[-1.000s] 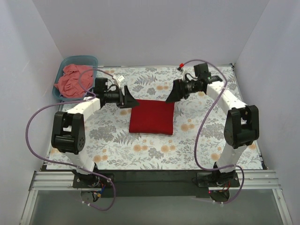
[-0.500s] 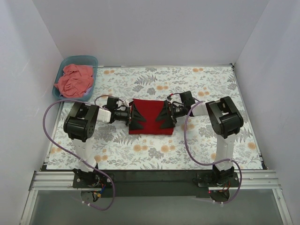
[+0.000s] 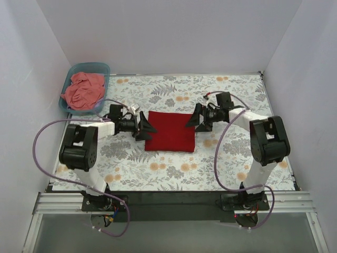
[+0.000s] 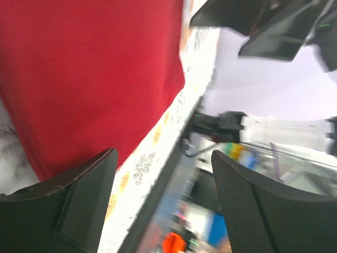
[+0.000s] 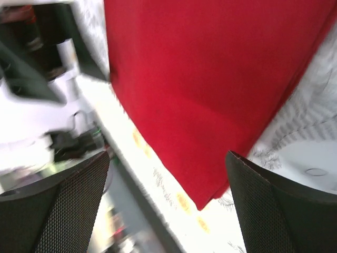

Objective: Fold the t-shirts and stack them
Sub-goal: Fold the tshirt, then neatly place the folded tshirt to the corner

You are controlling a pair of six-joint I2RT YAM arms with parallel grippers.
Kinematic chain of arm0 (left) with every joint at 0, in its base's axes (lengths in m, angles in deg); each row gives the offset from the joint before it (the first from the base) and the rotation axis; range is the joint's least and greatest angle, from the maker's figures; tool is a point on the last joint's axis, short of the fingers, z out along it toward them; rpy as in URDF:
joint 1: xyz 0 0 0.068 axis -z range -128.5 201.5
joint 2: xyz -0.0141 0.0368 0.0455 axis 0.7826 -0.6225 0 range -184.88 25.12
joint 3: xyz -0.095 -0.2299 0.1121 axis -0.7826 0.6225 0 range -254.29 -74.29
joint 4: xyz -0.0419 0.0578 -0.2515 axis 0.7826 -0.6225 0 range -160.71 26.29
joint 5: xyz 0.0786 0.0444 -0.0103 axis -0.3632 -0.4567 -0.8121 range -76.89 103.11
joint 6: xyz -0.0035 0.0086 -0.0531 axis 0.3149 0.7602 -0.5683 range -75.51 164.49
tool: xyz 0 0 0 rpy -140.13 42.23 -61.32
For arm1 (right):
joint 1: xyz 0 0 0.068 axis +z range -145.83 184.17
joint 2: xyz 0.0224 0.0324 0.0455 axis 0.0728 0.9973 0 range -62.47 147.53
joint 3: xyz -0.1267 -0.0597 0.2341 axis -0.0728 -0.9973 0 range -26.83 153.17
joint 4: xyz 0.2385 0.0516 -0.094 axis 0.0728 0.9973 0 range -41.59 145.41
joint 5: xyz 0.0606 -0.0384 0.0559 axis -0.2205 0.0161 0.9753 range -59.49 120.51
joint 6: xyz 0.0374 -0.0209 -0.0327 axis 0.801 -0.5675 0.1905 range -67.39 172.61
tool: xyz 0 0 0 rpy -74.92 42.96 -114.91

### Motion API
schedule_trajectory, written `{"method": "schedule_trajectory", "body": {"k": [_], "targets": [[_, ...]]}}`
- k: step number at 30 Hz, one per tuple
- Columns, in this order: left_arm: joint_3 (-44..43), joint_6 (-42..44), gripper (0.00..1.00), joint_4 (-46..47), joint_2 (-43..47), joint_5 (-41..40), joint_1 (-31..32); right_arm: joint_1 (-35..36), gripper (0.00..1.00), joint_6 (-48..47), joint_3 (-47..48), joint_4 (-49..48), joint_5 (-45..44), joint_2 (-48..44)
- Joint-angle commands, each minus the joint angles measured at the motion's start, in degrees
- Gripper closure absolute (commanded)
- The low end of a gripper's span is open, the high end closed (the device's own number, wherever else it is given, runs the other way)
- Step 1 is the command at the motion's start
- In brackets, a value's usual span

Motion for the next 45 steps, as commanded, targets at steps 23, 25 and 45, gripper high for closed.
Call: {"method": "schedule_trajectory", "body": {"k": [23,25,45], "targets": [[-11.7,15.4,0.18,-20.0,31.4,-41.1,-5.6,30.9,0.01,-18.8,30.5,23.6,-61.3,13.6],[-11.8,15.6,0.18,-20.1,31.1,-41.1,-5.6,29.4,0.02,-23.3,27.6,24.5,-58.5,13.1],[-14.6,16.7,0.18,-19.6,26.3,-39.1,-5.6,-23.0,0.01,-68.2,19.0,34.0,-40.0,7.4]]}}
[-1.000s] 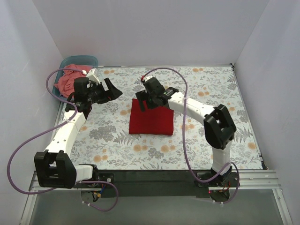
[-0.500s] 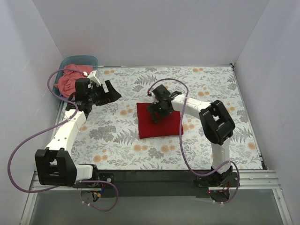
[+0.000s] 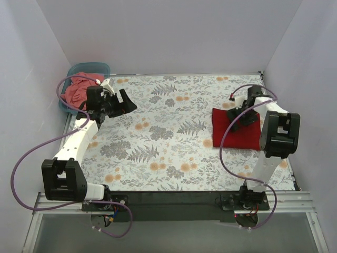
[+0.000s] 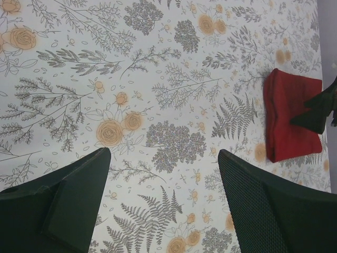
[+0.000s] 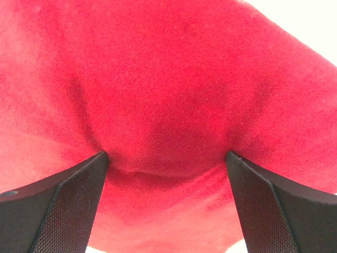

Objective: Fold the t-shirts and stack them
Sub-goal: Neatly place the folded tshirt to the corner

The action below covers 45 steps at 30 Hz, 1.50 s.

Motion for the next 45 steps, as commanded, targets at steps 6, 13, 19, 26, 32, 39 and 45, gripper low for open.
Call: {"method": "schedule_trajectory", "body": {"k": [6,13,19,26,32,39,45], "targets": [[-2.7,1.1,0.18,-0.1,0.2,1.5,-0.3,-10.4,0.02,-17.8,16.5,9.2,0.4,12.8],[-3.1,1.4,0.18,-0.6,0.2,1.9,-0.3,-11.1,0.02,-21.2,28.5,11.3,1.6,17.1],[-3.2,1.6,0.18,-0.9,1.5,2.1,-0.3,-11.1,0.01,-16.0,39.5,14.5,5.6,15.0],[-3.0,1.2,0.18,-0.7,4.2,2.2,-0.3,-10.4,0.02,-0.3,36.7,17.9,-3.0,3.4],[-1.3,0.7,0.17,0.2,6.5,2.5,-0.3,-10.4,0.02,5.2,11.4,17.7,-4.9,-11.3],[0.2,0.2,0.17,0.6,9.0,2.8,-0.3,-10.4,0.02,5.7,-7.4,9.2,-5.7,-19.1],[1.2,0.3,0.17,0.9,10.3,2.2,-0.3,-10.4,0.02,4.9,-17.1,-3.3,-6.3,-17.9]]}}
